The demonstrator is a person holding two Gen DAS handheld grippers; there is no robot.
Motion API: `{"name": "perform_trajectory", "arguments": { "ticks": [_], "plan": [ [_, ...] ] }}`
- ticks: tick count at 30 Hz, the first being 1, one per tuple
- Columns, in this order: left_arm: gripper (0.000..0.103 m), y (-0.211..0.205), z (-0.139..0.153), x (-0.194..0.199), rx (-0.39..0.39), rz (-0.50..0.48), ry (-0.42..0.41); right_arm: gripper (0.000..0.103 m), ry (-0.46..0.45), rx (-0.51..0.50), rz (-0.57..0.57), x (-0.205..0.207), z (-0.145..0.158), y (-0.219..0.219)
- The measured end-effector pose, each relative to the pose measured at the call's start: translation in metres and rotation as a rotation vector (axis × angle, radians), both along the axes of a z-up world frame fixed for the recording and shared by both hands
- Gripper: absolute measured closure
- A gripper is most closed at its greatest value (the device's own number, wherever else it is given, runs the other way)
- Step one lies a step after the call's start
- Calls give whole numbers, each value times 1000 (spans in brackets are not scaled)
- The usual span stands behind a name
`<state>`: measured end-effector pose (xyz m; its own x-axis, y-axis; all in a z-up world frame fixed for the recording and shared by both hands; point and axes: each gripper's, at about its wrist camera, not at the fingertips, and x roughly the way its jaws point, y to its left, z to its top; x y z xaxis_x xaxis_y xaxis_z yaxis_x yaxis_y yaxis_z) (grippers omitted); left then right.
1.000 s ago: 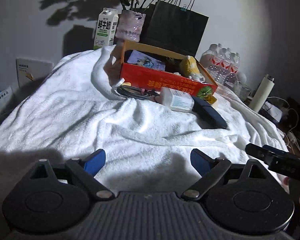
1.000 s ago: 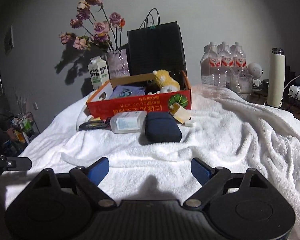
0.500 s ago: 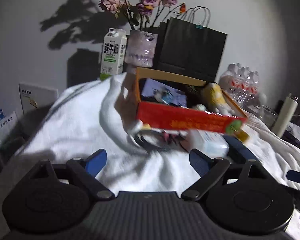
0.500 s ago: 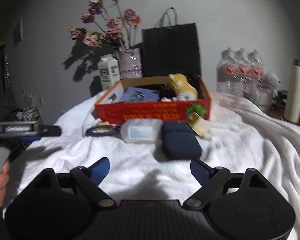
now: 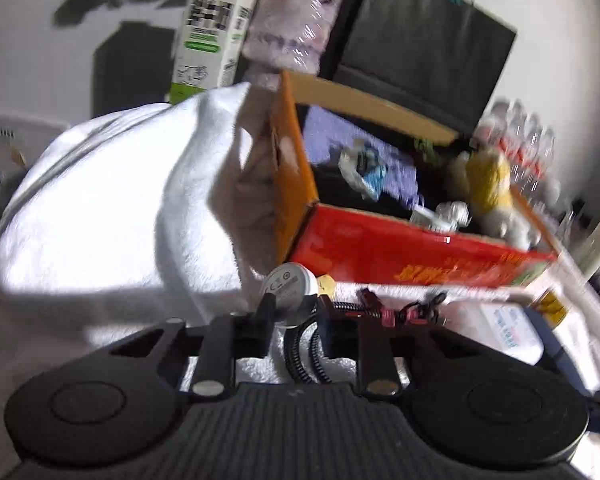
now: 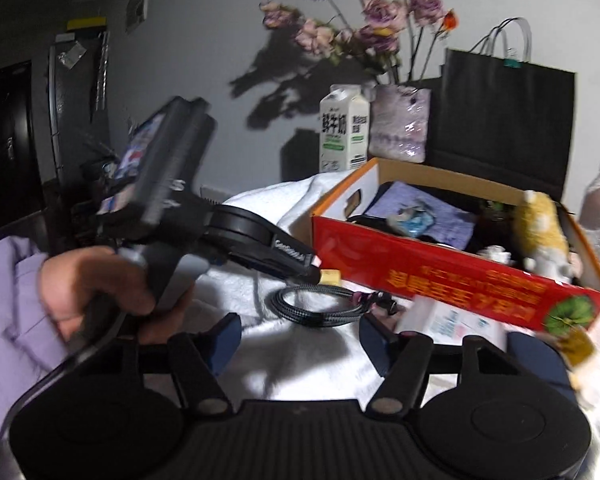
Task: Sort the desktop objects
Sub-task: 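Grasp the black coiled cable with the left tool while the right tool grasps the braided cable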
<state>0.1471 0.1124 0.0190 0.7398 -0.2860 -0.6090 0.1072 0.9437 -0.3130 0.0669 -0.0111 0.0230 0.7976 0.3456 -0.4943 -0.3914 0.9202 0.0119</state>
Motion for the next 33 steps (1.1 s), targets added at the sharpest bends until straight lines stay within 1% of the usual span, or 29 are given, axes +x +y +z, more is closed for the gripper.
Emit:
{"name": "perform_trajectory", "arguments": {
  "ticks": [2,5,7,9,11,13,15,17,18,19,20,22,23,25,28,30,33],
  "plan": [
    [91,10,2,-3,-39,15,-4,41,13,2,16,14,-3,8],
    [93,18,5,-6,-46,41,-16,45,22,-32,38,38,-11,21],
    [93,22,10,-10,-53,59,-19,52,41,-66,33,54,-19,31],
    [93,29,19,-20,-75,88,-41,68,75,-69,29,68,-25,37],
    [93,36,28,-36,-86,115,-76,74,103,-63,12,77,-31,40],
    [93,41,36,-54,-97,131,-98,75,95,-63,20,78,-36,39],
    [93,41,42,-71,-105,133,-113,86,96,-21,24,75,-33,32],
    [93,40,47,-88,-108,138,-121,92,77,24,15,66,-24,27],
    [93,39,49,-96,-111,140,-123,93,54,32,5,59,-19,26],
    [93,38,51,-103,-116,141,-126,93,25,37,-2,52,-12,23],
    [93,37,52,-111,-119,139,-128,93,4,62,-4,41,-5,18],
    [93,33,53,-123,-125,134,-121,93,-16,141,-21,21,8,4],
    [93,29,53,-129,-131,129,-117,93,-36,164,-36,8,15,-2],
    [93,21,53,-139,-142,108,-111,93,-68,226,-51,-18,29,-17],
    [93,8,55,-154,-169,66,-100,93,-104,291,-87,-58,44,-43],
    [93,-3,58,-162,-188,28,-99,93,-107,309,-116,-81,50,-57],
    [93,-21,63,-172,-199,-22,-107,93,-109,303,-150,-108,51,-70]
  ]
}}
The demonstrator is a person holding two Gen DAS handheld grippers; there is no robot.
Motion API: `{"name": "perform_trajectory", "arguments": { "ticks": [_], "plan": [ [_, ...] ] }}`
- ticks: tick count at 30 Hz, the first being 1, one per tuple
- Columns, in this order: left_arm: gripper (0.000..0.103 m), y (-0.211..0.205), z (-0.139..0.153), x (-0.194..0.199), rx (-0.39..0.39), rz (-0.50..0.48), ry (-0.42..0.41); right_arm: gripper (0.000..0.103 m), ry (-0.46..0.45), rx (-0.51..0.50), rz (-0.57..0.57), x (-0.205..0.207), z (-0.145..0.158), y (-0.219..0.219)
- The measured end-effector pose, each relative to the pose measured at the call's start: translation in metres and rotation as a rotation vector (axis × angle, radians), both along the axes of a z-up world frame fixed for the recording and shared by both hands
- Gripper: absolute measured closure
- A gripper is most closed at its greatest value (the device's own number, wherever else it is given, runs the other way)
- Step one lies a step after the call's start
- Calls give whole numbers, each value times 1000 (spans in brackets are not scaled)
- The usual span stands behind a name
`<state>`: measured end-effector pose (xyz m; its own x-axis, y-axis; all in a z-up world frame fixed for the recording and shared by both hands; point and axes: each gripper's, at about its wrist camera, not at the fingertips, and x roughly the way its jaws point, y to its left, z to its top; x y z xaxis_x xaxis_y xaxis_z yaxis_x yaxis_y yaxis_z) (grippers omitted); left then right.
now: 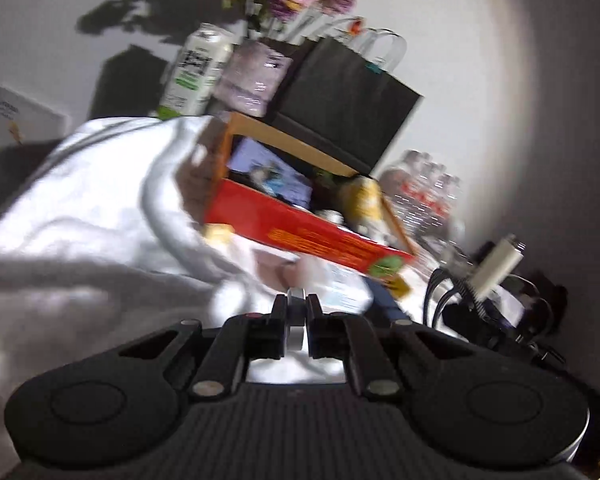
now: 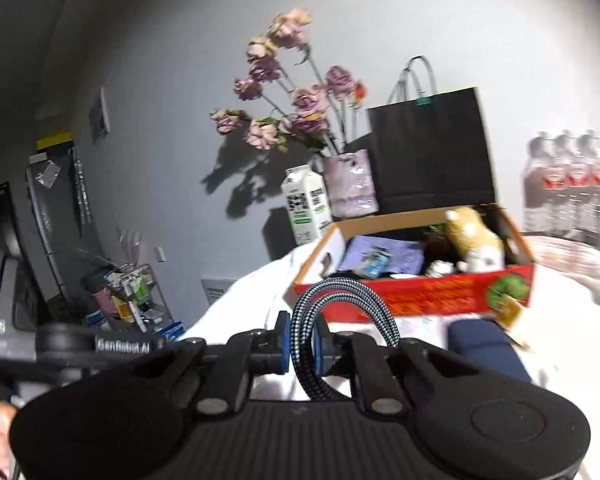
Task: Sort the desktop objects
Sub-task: 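Grasp the black coiled cable with the left tool while the right tool grasps the braided cable, then carry both cables into the red box and open both tools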
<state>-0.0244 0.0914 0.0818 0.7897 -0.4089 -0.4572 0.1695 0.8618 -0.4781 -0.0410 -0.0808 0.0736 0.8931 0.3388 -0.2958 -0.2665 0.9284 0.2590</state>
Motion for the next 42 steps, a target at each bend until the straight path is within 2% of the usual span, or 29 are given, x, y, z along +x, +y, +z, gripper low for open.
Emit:
{"name": "perform_trajectory", "arguments": {
  "ticks": [3,6,10,12,14,16,19,21,24,27,30,33,34,35,36,37,39,42],
  "plan": [
    [93,-12,7,-3,-14,-46,-13,93,4,-9,-24,-14,1,-12],
    [93,-22,16,5,25,-89,-18,93,0,6,-34,-13,3,-26],
    [93,-23,40,38,90,-119,-43,93,-15,47,6,9,17,-47],
    [93,-21,55,61,143,-86,-75,93,-20,79,37,31,27,-60],
    [93,-23,66,86,212,-56,-122,93,-8,106,58,63,38,-71],
    [93,-23,71,118,242,-55,-124,93,16,102,60,100,48,-77],
    [93,-23,70,175,242,-69,-83,93,53,126,80,163,61,-84],
    [93,-22,65,218,223,-74,-27,93,72,121,59,207,67,-82],
    [93,-30,54,276,221,-65,32,93,126,65,31,274,67,-67],
    [93,-33,38,320,212,-33,56,93,214,-24,-2,335,52,-44],
    [93,-32,19,356,212,-31,114,93,298,-123,-42,385,26,-24],
    [92,-31,3,375,265,-13,139,93,356,-188,-60,419,1,-10],
    [84,-29,1,377,277,11,136,92,372,-192,-52,425,-6,-7],
    [76,-24,1,375,265,35,119,84,399,-194,-50,433,-12,-5],
    [70,-18,1,372,223,33,95,72,423,-194,-45,440,-17,-5],
    [59,-13,3,368,195,36,75,64,438,-189,-41,444,-20,-6],
    [57,-5,10,361,172,45,42,46,460,-140,-32,447,-19,-12],
    [46,1,22,357,176,55,16,34,427,-75,-15,435,-5,-25]
  ]
}}
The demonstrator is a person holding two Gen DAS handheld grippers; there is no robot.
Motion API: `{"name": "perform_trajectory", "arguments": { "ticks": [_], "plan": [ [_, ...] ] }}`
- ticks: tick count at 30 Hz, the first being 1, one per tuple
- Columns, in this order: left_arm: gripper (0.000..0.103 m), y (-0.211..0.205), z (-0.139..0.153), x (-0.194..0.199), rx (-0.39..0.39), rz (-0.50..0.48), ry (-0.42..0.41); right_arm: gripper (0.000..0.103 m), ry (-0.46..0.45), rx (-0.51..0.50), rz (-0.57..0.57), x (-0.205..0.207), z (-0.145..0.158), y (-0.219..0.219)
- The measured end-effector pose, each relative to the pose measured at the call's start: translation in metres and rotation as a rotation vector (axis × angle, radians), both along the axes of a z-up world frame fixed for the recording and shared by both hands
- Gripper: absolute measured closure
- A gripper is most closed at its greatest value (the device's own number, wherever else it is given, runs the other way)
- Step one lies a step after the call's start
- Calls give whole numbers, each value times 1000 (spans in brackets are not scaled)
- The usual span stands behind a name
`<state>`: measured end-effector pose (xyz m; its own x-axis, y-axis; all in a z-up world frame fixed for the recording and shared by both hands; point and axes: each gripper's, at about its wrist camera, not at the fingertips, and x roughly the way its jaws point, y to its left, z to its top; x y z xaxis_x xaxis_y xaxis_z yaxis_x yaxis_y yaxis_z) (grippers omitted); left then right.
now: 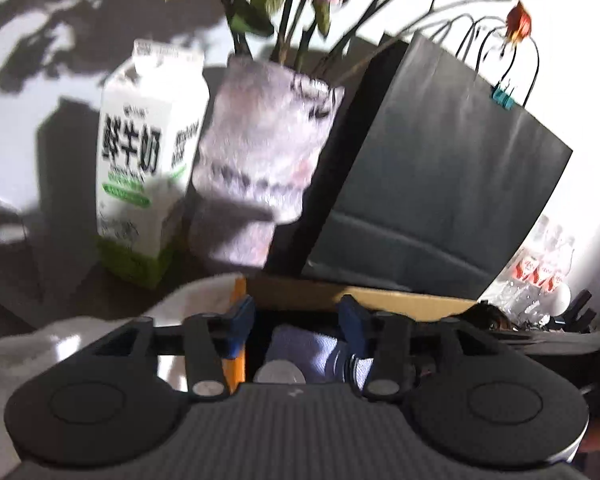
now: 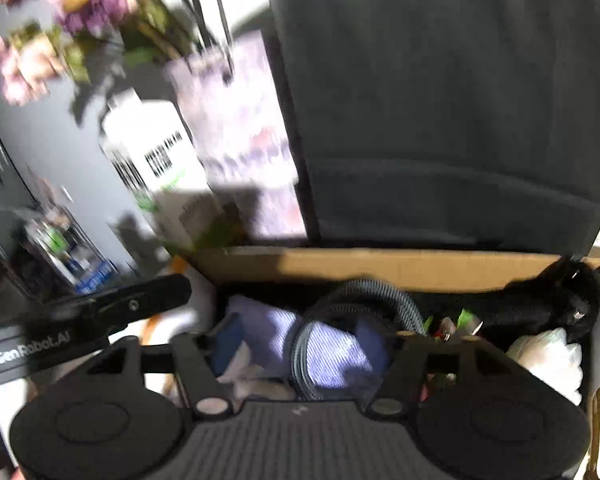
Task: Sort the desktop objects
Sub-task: 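Carry both cables into the red box and open both tools, then withdraw both tools from the box back over the towel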
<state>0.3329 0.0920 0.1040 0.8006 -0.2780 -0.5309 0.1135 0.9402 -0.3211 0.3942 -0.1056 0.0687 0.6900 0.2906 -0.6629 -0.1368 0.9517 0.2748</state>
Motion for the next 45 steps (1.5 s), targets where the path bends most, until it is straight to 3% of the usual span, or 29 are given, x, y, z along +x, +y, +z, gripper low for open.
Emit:
{"name": "perform_trajectory", "arguments": {
  "ticks": [4,6,8,10,15,19,28,32,36,38,40,43,45],
  "plan": [
    [38,-3,14,-11,47,56,51,31,-40,-18,-20,-22,28,-11],
    [24,-11,16,-15,102,106,118,29,-56,-45,-42,-37,39,-17],
    [23,-14,17,-29,126,162,160,28,-67,-93,-62,-54,46,-22],
    [24,-16,18,-52,114,140,152,24,-87,-152,-75,-75,51,-27],
    [24,-26,21,-124,198,109,92,16,-150,-319,-89,-146,52,-49],
    [24,-37,22,-187,225,48,51,12,-212,-375,-72,-213,43,-58],
    [12,-62,18,-337,277,-107,-88,6,-269,-298,-49,-360,0,-44],
    [10,-55,3,-391,170,-126,-31,3,-242,-208,-92,-414,-19,-39],
    [9,-42,-16,-438,75,-79,36,3,-203,-226,-137,-462,-40,-36],
    [9,-36,-27,-453,62,-67,87,3,-178,-257,-165,-483,-50,-35],
    [9,-34,-36,-464,99,-61,113,3,-169,-274,-185,-504,-59,-35],
    [9,-40,-40,-465,189,-62,93,3,-165,-257,-188,-528,-66,-37],
    [9,-44,-41,-462,191,-46,73,3,-167,-258,-200,-538,-67,-38]
  ]
}}
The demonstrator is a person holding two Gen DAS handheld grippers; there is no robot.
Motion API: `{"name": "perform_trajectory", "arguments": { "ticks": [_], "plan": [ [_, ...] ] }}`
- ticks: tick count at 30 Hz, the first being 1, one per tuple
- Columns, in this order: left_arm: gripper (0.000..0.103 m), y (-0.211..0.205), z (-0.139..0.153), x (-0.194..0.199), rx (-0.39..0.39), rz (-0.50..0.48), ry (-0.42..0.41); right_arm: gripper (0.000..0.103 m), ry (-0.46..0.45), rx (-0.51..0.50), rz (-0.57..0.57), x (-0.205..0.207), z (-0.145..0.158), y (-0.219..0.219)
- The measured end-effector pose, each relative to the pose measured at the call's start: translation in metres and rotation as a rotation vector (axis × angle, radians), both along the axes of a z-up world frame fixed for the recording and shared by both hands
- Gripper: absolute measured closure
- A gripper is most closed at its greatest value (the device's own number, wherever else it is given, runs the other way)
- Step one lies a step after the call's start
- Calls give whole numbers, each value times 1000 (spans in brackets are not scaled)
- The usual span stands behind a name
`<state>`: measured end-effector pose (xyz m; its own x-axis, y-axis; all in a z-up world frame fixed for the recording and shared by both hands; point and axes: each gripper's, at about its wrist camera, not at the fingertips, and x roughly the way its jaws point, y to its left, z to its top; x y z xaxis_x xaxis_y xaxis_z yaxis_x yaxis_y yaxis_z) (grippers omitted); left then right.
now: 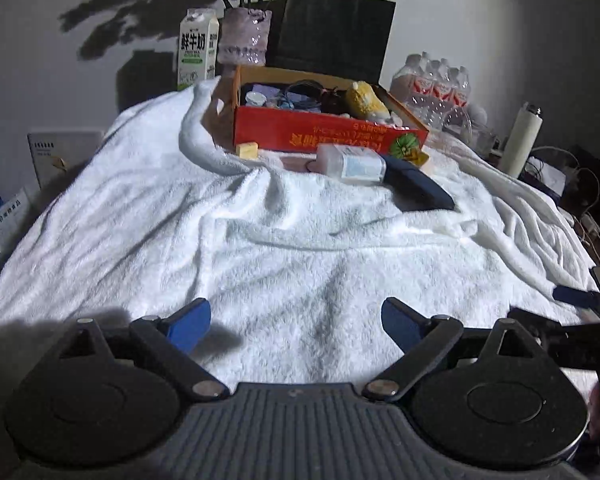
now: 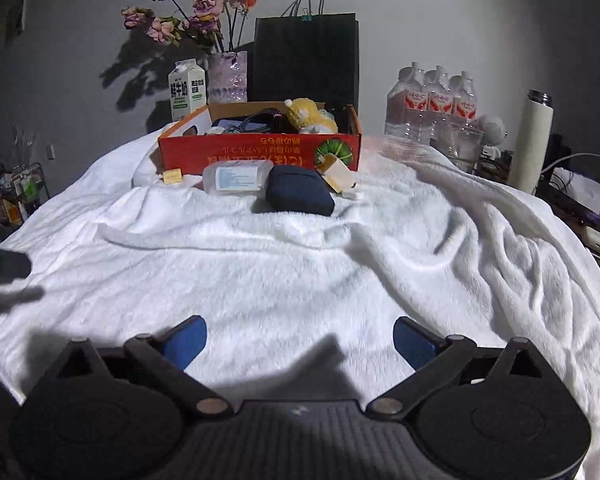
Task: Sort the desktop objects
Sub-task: 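Withdraw both tools from the box back over the towel, then grasp the white cube with the right tool while the left tool grasps the yellow sponge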
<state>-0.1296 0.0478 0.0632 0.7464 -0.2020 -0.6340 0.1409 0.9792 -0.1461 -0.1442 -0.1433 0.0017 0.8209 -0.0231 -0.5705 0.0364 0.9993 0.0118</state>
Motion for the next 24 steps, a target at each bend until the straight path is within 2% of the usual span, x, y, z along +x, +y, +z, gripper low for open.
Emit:
{"name": "perform_trajectory", "arguments": {
  "ticks": [3,8,12,19,24],
  "plan": [
    [9,-7,-5,3,-28,-21,16,3,-10,-17,-27,-5,2,-2],
    [8,-9,-18,6,-4,-7,44,3,-50,9,-34,-1,10,-8],
    [8,4,-18,25,22,38,24,3,-62,18,-42,11,10,-14],
    [8,26,8,100,11,97,-88,4,-84,21,-38,53,17,-28],
    [9,24,1,177,50,67,-87,5,-109,-9,-14,111,25,-33]
  ]
}}
